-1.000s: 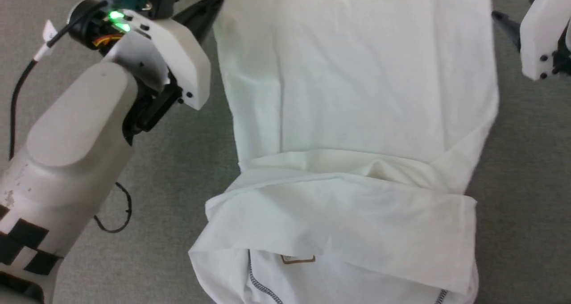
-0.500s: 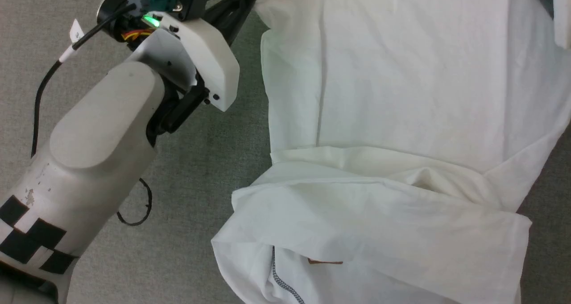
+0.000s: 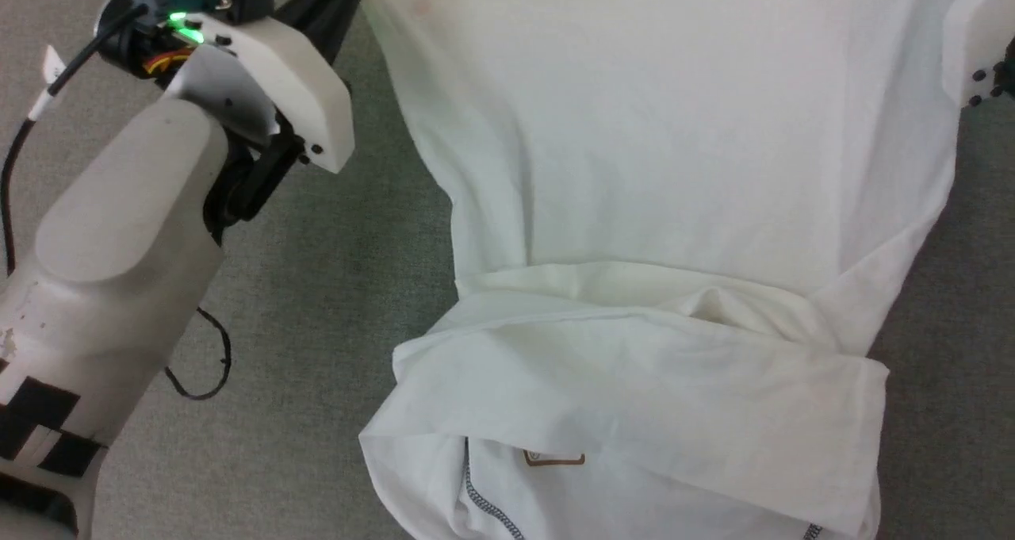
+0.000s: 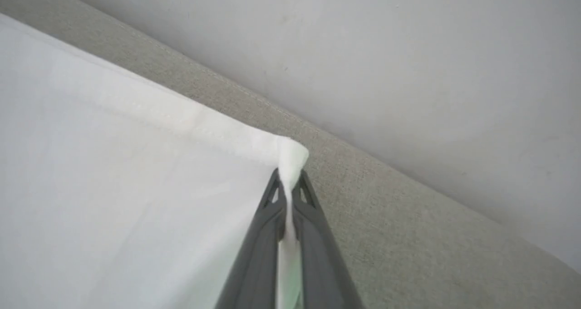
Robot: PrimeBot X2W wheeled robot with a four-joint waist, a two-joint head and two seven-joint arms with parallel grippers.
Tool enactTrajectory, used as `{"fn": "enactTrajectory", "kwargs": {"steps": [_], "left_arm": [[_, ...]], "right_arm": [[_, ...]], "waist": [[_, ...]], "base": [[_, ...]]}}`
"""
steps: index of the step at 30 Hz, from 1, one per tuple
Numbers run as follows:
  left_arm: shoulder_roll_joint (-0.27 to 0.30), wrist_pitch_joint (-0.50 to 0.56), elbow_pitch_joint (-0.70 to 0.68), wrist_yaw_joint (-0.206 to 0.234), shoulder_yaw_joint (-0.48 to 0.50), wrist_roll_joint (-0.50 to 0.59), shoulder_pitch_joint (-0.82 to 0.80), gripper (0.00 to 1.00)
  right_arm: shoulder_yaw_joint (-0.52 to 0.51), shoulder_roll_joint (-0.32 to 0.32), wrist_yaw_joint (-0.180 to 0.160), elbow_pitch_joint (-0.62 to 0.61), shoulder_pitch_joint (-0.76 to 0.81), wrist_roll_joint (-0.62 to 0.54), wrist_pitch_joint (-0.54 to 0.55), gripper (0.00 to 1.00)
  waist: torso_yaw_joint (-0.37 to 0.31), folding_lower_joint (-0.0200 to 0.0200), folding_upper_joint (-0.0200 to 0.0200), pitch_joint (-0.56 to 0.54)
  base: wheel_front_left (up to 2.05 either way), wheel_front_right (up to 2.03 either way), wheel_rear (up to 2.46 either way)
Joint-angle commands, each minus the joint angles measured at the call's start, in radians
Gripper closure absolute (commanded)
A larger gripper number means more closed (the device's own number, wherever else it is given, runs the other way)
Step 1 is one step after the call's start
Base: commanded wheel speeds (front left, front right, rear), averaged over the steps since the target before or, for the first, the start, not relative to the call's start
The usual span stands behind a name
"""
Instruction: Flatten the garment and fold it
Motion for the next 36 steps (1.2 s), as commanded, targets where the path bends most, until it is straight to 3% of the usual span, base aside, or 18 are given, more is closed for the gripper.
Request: {"fn": "enactTrajectory", "kwargs": {"steps": [1, 12, 20, 30, 32, 36], "left_arm": [[0.008, -0.010, 0.009, 0.009, 0.007, -0.002, 0.006, 1.00], [0.045, -0.101, 0.045, 0.023, 0.014, -0.002, 0.092, 1.00], [0.137, -0.077, -0.150, 0.073, -0.023, -0.026, 0.319, 1.00], [0.344, 0.026, -0.561, 0.228, -0.095, -0.054, 0.665, 1.00], [0.369, 0.041, -0.610, 0.247, -0.115, -0.064, 0.722, 1.00], [0.412, 0.072, -0.649, 0.244, -0.172, -0.059, 0.800, 1.00]], "right_arm": [[0.007, -0.005, -0.002, 0.001, -0.001, -0.007, -0.017, 1.00], [0.068, -0.014, -0.002, -0.011, 0.086, 0.095, -0.246, 1.00], [0.102, -0.079, -0.002, -0.190, 0.307, 0.234, -0.299, 1.00], [0.062, -0.215, -0.002, -0.540, 0.697, 0.350, -0.170, 1.00], [0.075, -0.249, -0.002, -0.618, 0.781, 0.356, -0.106, 1.00], [0.069, -0.295, -0.002, -0.722, 0.914, 0.377, 0.001, 1.00]], "waist": [[-0.044, -0.0001, 0.0000, -0.054], [-0.096, -0.0001, 0.0000, -0.241], [-0.092, -0.0001, 0.0000, -0.395], [-0.079, -0.0001, 0.0000, -0.481], [-0.078, -0.0001, 0.0000, -0.485], [-0.080, -0.0001, 0.0000, -0.485]], "base": [[0.00, 0.00, 0.00], [0.00, 0.00, 0.00], [0.00, 0.00, 0.00], [0.00, 0.00, 0.00], [0.00, 0.00, 0.00], [0.00, 0.00, 0.00]]}}
